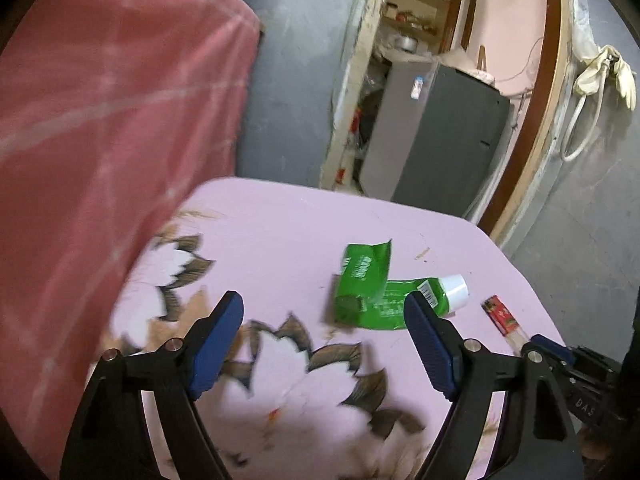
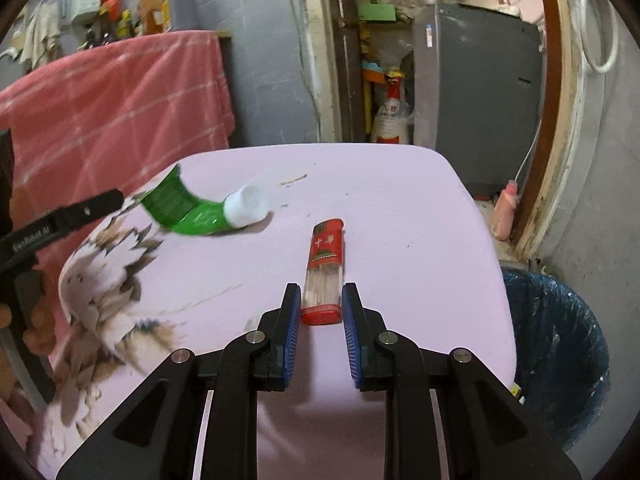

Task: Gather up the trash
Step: 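Grasp the green tube with the left tool while the right tool grasps the red lighter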

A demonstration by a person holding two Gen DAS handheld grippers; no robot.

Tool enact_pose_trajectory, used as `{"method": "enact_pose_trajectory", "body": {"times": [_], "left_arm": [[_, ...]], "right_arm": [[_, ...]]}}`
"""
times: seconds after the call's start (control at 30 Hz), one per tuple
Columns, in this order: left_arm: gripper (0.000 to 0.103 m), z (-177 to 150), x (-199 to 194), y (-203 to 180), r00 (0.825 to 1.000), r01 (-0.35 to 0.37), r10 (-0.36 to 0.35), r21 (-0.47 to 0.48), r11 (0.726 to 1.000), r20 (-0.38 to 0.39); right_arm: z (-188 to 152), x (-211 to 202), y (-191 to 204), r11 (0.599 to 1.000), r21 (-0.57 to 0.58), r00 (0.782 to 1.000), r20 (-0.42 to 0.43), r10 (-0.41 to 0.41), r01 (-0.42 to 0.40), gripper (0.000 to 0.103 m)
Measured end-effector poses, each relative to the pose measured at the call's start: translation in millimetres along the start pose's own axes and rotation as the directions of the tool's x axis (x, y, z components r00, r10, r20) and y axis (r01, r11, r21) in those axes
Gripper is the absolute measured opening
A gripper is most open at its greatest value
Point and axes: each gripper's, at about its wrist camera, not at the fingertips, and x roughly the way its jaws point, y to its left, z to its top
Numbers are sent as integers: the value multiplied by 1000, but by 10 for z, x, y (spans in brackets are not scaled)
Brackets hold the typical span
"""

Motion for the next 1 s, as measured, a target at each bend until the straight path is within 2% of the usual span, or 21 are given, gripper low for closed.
{"method": "enact_pose_trajectory", "body": {"times": [0.17,0.23,0.3,0.37,0.53,0.6,0.67,0.77,0.83,0.87,0.93,0.97,1.0], "left_arm": [[77,188,258,-34,997,31,-32,-16,999,-65],[77,255,312,-20,996,37,-40,-32,999,-77],[77,324,368,14,996,27,-32,-56,998,-86],[77,369,421,57,995,18,-26,-87,996,-99],[56,402,527,74,988,33,-51,-117,993,-147],[41,414,559,58,985,42,-60,-111,993,-160],[31,393,548,31,983,51,-68,-106,993,-170],[27,371,498,-8,985,42,-56,-90,995,-161],[26,339,436,-29,988,36,-48,-83,996,-147],[20,312,410,-39,990,28,-38,-78,997,-137],[18,264,344,-97,992,16,-23,-60,998,-121],[4,244,337,-117,994,4,-10,-50,999,-109],[3,213,312,-161,995,-8,4,-33,999,-100]], "right_arm": [[88,114,-149,997,40,998,-3,60,-60,20],[112,162,-159,996,52,997,-5,74,-74,24],[134,200,-169,995,57,997,-4,81,-81,32],[153,231,-168,995,59,997,0,81,-80,32],[136,245,-165,996,52,997,20,70,-71,32],[131,248,-151,997,50,998,27,64,-66,33],[128,249,-134,998,39,998,30,56,-58,33],[118,246,-150,997,48,998,39,59,-60,32],[110,239,-161,997,54,998,39,54,-56,29],[105,236,-165,997,56,998,39,49,-51,26],[95,226,-170,997,60,998,38,45,-47,22],[92,221,-168,997,60,998,37,45,-48,21],[87,212,-160,997,56,998,36,44,-46,21]]}}
